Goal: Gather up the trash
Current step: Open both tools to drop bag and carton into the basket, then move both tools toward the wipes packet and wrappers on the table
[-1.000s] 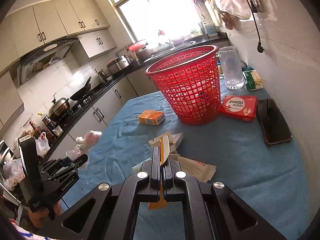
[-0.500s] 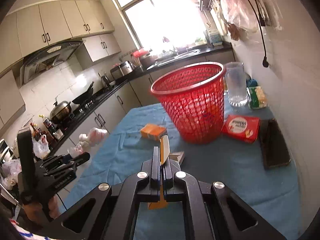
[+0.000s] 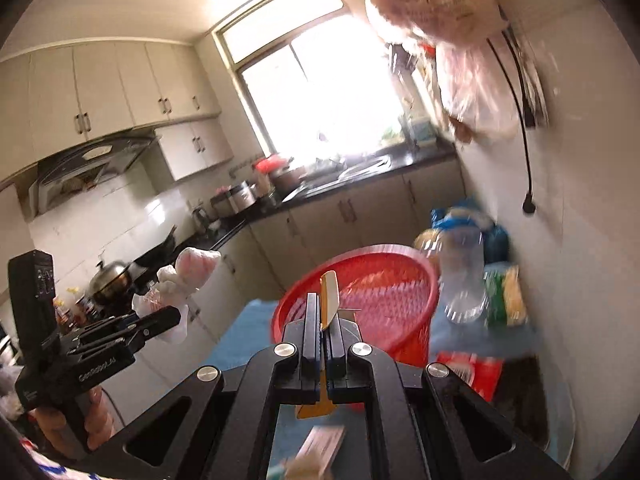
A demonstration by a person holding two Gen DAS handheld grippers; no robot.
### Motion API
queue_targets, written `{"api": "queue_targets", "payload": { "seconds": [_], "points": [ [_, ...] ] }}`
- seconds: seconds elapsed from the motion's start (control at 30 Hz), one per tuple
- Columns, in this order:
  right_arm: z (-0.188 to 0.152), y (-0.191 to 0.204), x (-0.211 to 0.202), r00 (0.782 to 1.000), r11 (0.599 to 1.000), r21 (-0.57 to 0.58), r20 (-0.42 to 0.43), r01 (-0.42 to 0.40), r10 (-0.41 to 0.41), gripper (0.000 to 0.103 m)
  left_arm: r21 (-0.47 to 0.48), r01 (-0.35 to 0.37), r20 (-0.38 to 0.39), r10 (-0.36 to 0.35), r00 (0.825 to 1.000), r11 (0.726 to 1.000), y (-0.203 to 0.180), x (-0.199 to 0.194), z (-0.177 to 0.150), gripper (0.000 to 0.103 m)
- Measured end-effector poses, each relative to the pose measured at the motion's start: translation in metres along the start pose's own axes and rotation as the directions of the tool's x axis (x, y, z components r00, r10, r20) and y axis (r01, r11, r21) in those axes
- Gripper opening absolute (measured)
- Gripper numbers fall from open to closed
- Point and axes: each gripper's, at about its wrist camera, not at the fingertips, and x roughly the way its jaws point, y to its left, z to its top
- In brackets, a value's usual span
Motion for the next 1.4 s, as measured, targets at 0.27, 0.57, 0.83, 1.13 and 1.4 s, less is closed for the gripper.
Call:
{"api": "queue_targets", "payload": {
  "seconds": [0.27,0.57,0.83,1.13,1.4],
  "points": [
    [0.022,-0.021,0.062,0.998,0.998,0.007,-0.027,0.065,-0.065,0.002,0.008,0.027,-0.101,-0.026,0.995,1.000,-0.011,0.078,0.021,0.026],
    [0.005,-0.041,0.092,0.992,0.994,0.041,-0.083,0.097,-0.094,0.024,-0.025,0.069,-0.073,-0.071,0.995,0.997,0.004,0.079,0.011,0.056],
    [0.006,-0.030,0.061,0.994,0.995,0.046,-0.057,0.091,-0.088,0.045,-0.075,0.053,-0.015,-0.054,0.998,0.996,0.025,0.027,-0.004,0.069],
    [-0.035,-0.003,0.014,0.981,0.995,-0.072,-0.181,0.064,-0.076,0.077,-0.066,0.016,-0.064,-0.020,0.998,0.998,0.040,-0.013,-0.071,0.076],
    [-0.121,-0.009,0.010,0.909,0.990,-0.143,-0.410,0.017,-0.075,0.079,-0.103,0.071,-0.207,-0.092,0.974,0.992,0.050,0.000,-0.164,0.076]
  ]
}}
